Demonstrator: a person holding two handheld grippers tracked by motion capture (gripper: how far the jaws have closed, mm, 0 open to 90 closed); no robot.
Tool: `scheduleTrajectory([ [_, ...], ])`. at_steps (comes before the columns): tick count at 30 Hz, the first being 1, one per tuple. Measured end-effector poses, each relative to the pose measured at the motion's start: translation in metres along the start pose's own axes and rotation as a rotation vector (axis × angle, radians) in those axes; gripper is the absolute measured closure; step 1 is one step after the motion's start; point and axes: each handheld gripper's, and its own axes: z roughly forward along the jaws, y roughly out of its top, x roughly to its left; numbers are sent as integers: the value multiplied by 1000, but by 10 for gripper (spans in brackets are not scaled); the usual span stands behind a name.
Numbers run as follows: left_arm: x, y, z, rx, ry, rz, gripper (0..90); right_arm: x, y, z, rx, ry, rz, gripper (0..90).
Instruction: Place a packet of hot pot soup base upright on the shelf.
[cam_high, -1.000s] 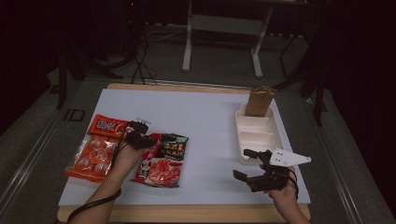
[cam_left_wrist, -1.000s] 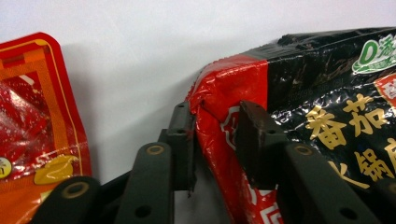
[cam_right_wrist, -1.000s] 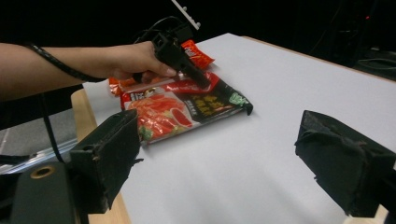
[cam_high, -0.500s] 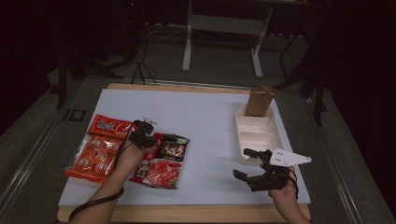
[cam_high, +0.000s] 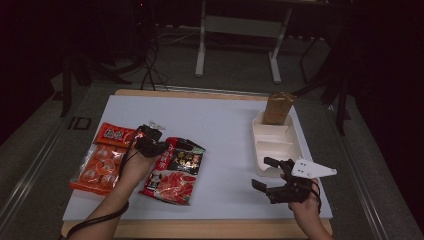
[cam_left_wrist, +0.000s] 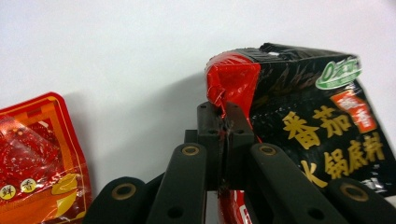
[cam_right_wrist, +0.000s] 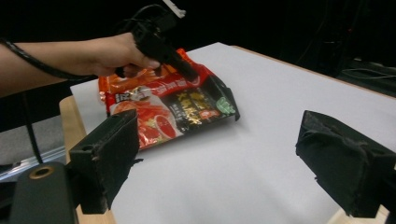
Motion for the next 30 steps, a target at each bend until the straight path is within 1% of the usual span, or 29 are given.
scheduleTrajectory([
  [3, -4, 1, -8, -25, -6, 9, 891, 0, 0, 0, 4, -15, -2, 127],
  [4, -5, 1, -10, -31, -8, 8, 890, -1, 0, 0, 3, -12, 1, 124],
  [5, -6, 2, -13, -43, -14, 3, 891, -1, 0, 0, 1, -20, -2, 123],
  [8, -10, 1, -21, -76, -22, 6, 891, 0, 1, -1, -13, -42, -31, 119],
  [9, -12, 1, -24, -86, -25, 14, 891, 1, 1, -2, -23, -59, -49, 119],
  [10, -14, 1, -27, -95, -20, 22, 891, 1, 1, -2, -31, -60, -68, 119],
  [11, -17, 1, -30, -109, -24, 23, 892, 2, 2, -2, -31, -59, -77, 119],
  [13, -22, 2, -36, -124, -23, 37, 891, 4, 2, -3, -53, -68, -101, 120],
  [15, -28, 2, -41, -134, -20, 58, 890, 6, 3, -3, -56, -54, -105, 120],
  [16, -30, 3, -44, -139, -18, 65, 891, 7, 4, -2, -54, -58, -110, 120],
  [18, -36, 3, -50, -152, -17, 83, 891, 8, 5, -2, -38, -54, -94, 120],
  [21, -45, 1, -60, -187, -23, 108, 891, 10, 5, -1, -26, -55, -81, 118],
  [22, -48, 0, -64, -194, -34, 116, 891, 10, 5, -2, -30, -57, -79, 117],
  [23, -52, -1, -67, -208, -36, 120, 891, 9, 6, -2, -33, -55, -72, 117],
  [25, -59, -2, -74, -220, -38, 153, 890, 8, 6, -3, -35, -57, -59, 117],
  [26, -62, -3, -77, -233, -42, 155, 890, 7, 6, -3, -36, -56, -56, 116],
  [28, -67, -4, -85, -250, -45, 179, 890, 7, 5, -4, -36, -47, -49, 114],
  [29, -70, -4, -89, -263, -52, 181, 891, 6, 5, -4, -33, -41, -45, 113],
  [30, -73, -5, -93, -269, -60, 199, 891, 6, 5, -4, -31, -41, -37, 113],
])
